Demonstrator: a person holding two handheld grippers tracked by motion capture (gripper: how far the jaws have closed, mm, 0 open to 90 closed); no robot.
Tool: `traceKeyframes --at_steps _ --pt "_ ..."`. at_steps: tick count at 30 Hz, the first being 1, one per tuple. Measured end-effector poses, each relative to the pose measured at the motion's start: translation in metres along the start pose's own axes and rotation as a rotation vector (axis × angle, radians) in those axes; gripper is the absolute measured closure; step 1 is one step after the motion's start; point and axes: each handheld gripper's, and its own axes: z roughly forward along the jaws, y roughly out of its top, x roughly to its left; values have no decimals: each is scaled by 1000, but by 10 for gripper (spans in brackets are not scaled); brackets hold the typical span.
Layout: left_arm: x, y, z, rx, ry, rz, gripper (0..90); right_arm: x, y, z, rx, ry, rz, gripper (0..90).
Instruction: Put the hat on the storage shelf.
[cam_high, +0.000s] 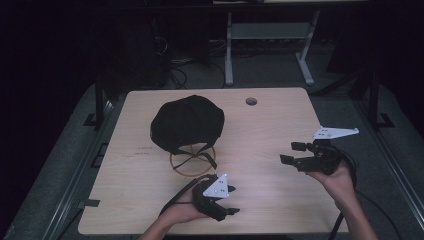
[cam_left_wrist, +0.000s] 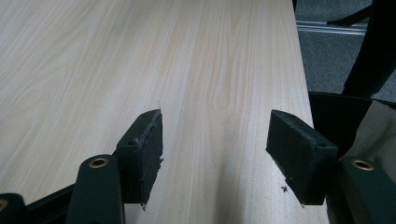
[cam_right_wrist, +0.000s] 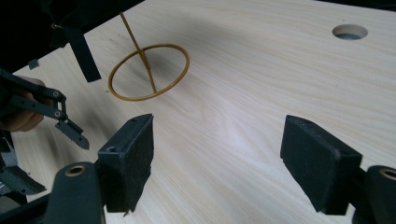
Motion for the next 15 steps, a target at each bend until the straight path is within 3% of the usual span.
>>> traceKeyframes --at_steps 15 --pt "-1 -1 1 6 -4 1 359 0 -22 -1 20 -7 20 249"
